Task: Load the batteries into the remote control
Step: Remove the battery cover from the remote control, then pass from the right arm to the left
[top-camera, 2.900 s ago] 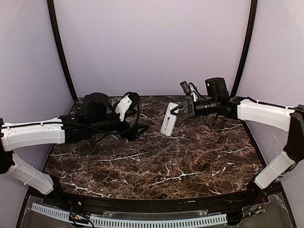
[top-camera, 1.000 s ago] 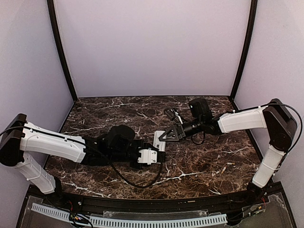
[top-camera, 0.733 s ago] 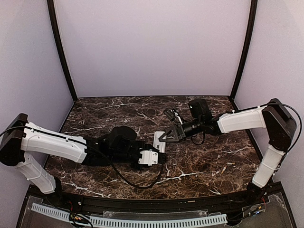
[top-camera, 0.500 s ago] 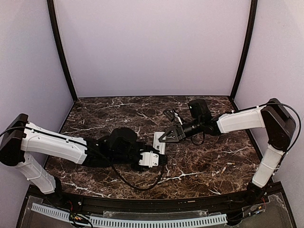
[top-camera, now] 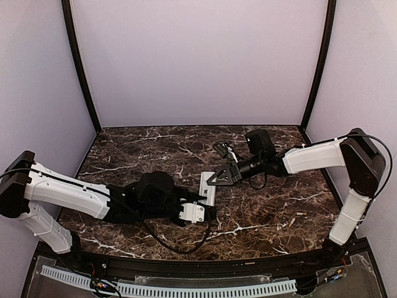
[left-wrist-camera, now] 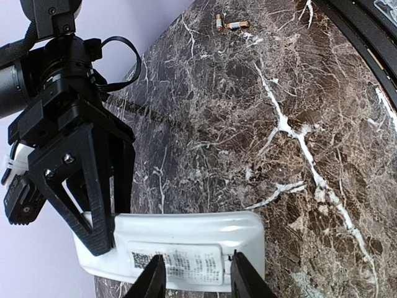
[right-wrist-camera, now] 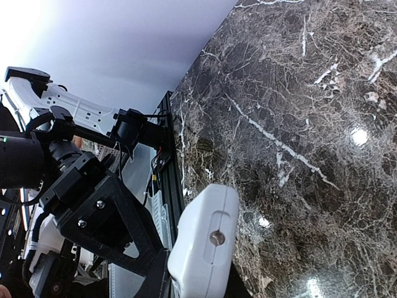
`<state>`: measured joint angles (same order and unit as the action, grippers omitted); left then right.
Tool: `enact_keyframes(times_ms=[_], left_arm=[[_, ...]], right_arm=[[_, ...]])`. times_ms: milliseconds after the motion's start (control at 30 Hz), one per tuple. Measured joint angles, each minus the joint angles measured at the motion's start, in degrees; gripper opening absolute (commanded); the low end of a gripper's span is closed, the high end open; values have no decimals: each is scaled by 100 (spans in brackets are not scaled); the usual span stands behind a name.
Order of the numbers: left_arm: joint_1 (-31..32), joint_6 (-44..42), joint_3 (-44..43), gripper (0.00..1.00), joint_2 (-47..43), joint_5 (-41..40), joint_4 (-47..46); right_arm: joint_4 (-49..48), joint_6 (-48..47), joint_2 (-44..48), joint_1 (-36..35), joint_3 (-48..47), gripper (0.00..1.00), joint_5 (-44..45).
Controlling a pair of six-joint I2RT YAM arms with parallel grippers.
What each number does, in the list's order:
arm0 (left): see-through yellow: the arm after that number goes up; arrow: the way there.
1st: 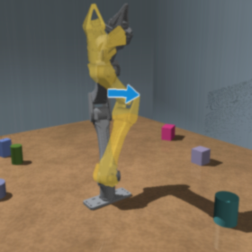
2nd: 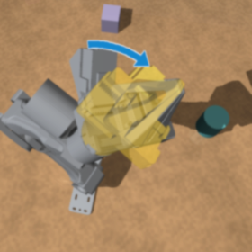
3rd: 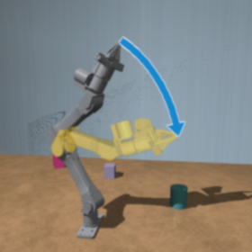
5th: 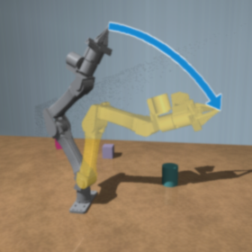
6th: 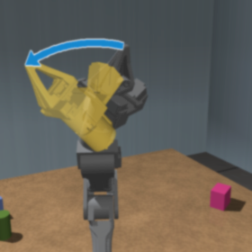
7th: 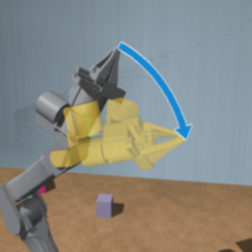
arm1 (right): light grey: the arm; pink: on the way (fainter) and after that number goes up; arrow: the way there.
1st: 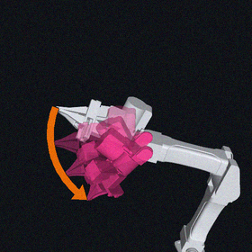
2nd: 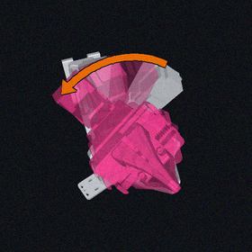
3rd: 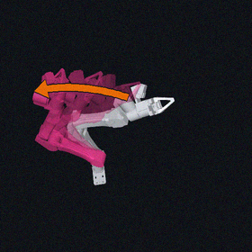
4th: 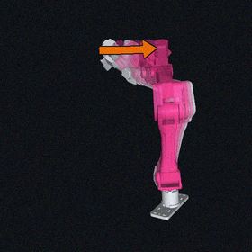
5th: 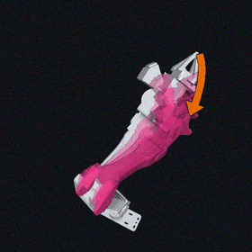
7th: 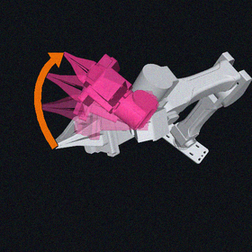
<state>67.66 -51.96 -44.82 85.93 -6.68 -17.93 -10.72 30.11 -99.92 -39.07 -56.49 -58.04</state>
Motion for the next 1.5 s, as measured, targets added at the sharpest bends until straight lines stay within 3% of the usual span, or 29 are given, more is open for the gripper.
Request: enact_keyframes(times_ms=[600,1133,1367,1500], left_arm=[[11,-98,184,35,-249,-378,-323],[-83,-90,354,36,417,-739,-782],[-282,153,557,39,417,-761,-1025],[-435,466,645,47,398,-826,-1047]], right_arm=[[334,2,0,304,-4,0,85],[-44,286,-155,466,-4,0,87],[-68,295,-284,658,-2,0,105],[-90,247,-284,785,37,0,105]])
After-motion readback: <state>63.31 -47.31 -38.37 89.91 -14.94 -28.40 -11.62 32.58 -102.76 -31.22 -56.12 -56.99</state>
